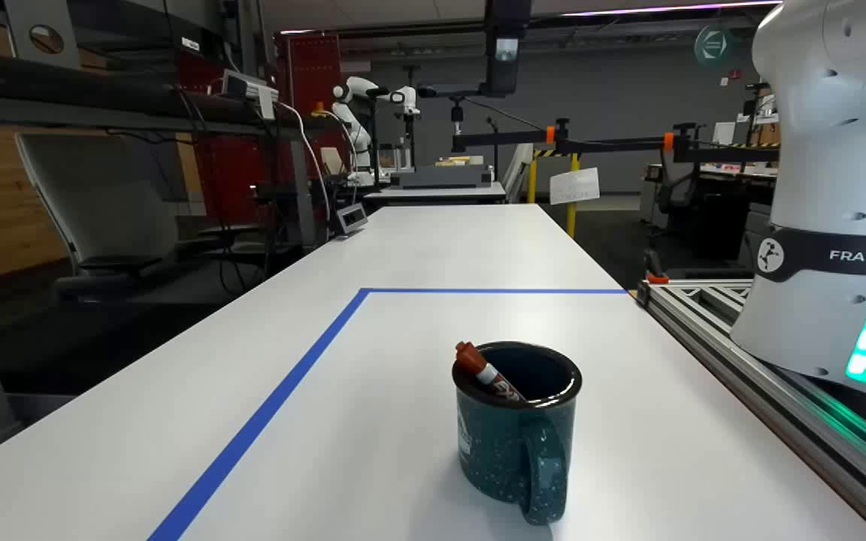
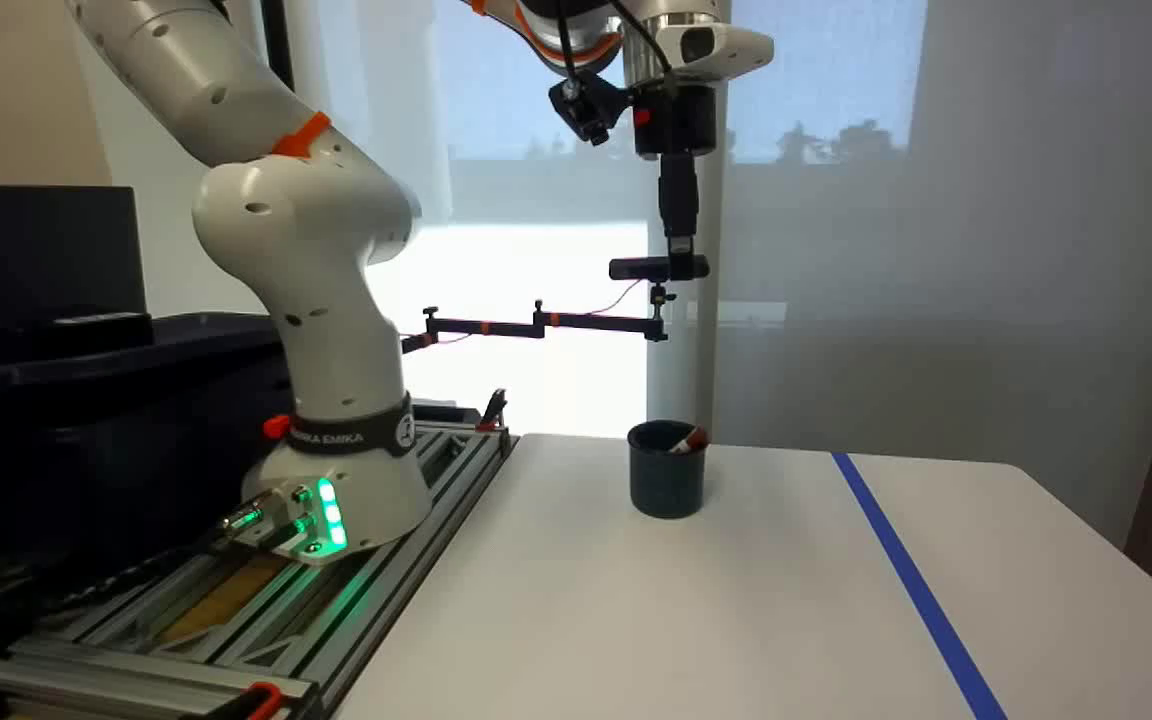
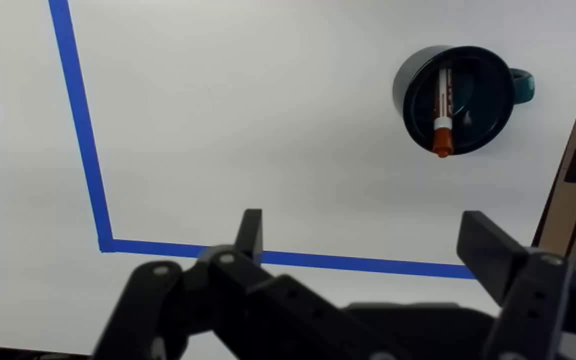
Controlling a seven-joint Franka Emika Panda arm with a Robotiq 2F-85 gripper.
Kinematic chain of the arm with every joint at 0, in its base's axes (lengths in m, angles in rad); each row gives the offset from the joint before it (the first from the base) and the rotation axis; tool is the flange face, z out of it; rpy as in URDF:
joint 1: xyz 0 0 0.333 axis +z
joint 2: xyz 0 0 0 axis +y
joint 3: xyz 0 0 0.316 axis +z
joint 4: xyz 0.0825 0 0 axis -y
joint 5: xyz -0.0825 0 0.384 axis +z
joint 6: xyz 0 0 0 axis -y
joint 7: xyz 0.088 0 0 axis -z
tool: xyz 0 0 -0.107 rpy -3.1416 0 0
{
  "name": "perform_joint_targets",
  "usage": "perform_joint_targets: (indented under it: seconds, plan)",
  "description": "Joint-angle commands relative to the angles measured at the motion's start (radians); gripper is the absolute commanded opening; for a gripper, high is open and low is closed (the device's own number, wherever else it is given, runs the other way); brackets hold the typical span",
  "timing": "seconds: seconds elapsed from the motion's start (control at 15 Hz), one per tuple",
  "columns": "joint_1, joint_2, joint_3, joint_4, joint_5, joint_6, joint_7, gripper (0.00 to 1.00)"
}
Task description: Remove the marker from the mug
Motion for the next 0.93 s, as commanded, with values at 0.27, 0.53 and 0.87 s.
perform_joint_targets:
  seconds: [0.27,0.53,0.87]
  plan:
    - [0.011,0.001,-0.010,0.002,-0.008,-0.003,0.007,1.00]
    - [0.011,0.001,-0.010,0.002,-0.008,-0.003,0.007,1.00]
    - [0.024,0.018,-0.010,-0.005,0.004,0.029,0.000,1.00]
